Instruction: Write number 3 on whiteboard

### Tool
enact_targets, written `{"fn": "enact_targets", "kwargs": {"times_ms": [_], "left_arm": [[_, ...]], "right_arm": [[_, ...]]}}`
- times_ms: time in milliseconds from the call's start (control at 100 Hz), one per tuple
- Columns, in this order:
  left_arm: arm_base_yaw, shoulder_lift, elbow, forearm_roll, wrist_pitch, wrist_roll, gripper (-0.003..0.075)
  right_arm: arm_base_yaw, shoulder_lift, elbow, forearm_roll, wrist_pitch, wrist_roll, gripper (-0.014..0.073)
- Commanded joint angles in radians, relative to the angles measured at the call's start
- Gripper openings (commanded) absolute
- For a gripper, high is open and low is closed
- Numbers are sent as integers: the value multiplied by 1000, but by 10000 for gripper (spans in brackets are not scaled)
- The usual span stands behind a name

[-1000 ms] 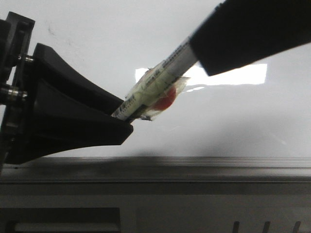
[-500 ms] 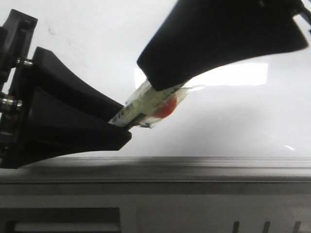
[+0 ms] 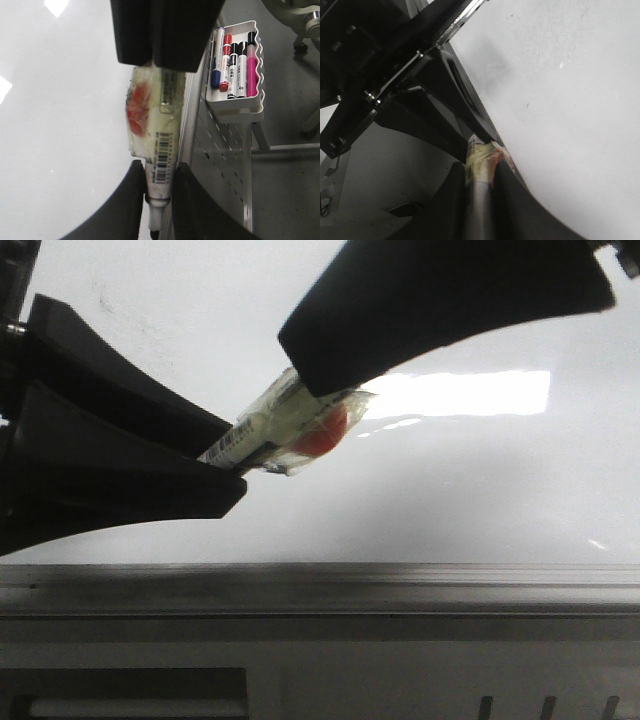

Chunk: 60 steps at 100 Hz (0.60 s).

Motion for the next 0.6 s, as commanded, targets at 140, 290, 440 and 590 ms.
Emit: {"fn": "enact_targets", "kwargs": {"times_ms": [140, 290, 440, 590], "left_arm": [[1, -37, -36, -66, -28, -19, 341], [1, -103, -36, -136, 92, -21, 379], [1, -226, -36, -179, 205, -21, 379], [1, -359, -36, -275, 261, -21, 379]], "right_arm": [[1, -9, -27, 0, -26, -11, -71], [1, -9, -29, 0, -85, -11, -71], [-2, -9, -59, 2, -157, -10, -71], [-22, -2, -142, 2, -152, 11, -71]]}}
